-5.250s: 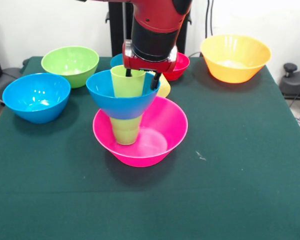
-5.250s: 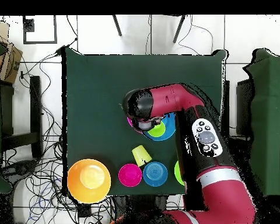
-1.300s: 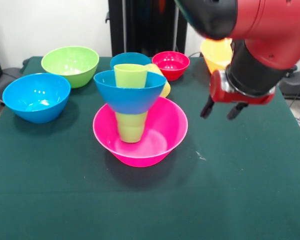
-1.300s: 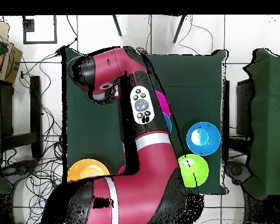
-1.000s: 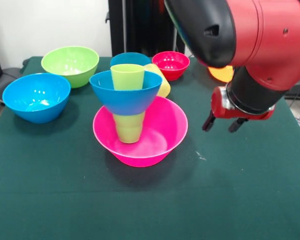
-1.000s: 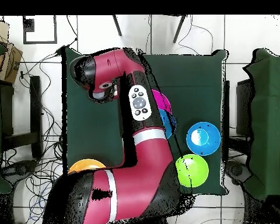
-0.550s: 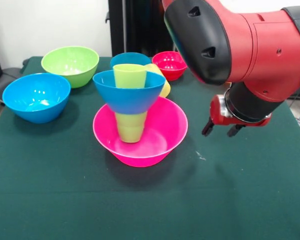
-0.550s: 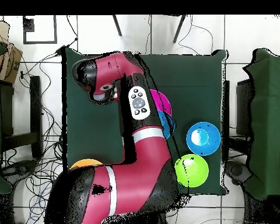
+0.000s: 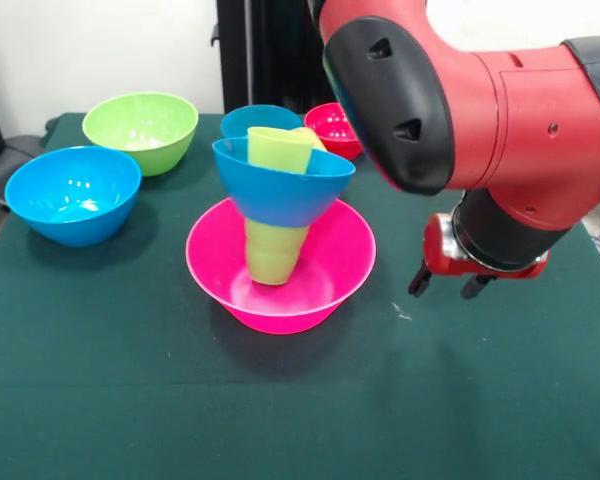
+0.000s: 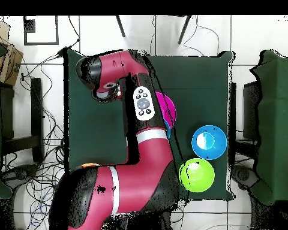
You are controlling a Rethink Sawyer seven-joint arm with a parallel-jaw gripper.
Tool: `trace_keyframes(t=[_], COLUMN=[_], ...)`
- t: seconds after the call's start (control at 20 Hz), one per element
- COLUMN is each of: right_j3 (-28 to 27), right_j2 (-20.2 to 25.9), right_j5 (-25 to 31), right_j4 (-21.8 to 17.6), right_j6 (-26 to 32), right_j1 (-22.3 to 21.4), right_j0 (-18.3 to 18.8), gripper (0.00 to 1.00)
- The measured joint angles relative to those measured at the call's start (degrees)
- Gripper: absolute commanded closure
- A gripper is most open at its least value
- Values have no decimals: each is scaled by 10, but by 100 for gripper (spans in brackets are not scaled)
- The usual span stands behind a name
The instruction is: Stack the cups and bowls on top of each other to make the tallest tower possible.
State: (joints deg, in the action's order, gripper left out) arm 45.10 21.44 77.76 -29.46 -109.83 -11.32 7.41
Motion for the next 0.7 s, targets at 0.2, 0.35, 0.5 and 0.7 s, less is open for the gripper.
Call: trace_keyframes(t=[0.2,0.35,0.5,0.7], right_j3=[-24,-42,-54,-62], right_j2=[0,0,0,0], right_j5=[9,25,36,41], right_j4=[1,3,5,6], right_j6=[0,0,0,0], right_j1=[12,20,24,27], right_j0=[0,0,0,0], gripper=[0,0,0,0])
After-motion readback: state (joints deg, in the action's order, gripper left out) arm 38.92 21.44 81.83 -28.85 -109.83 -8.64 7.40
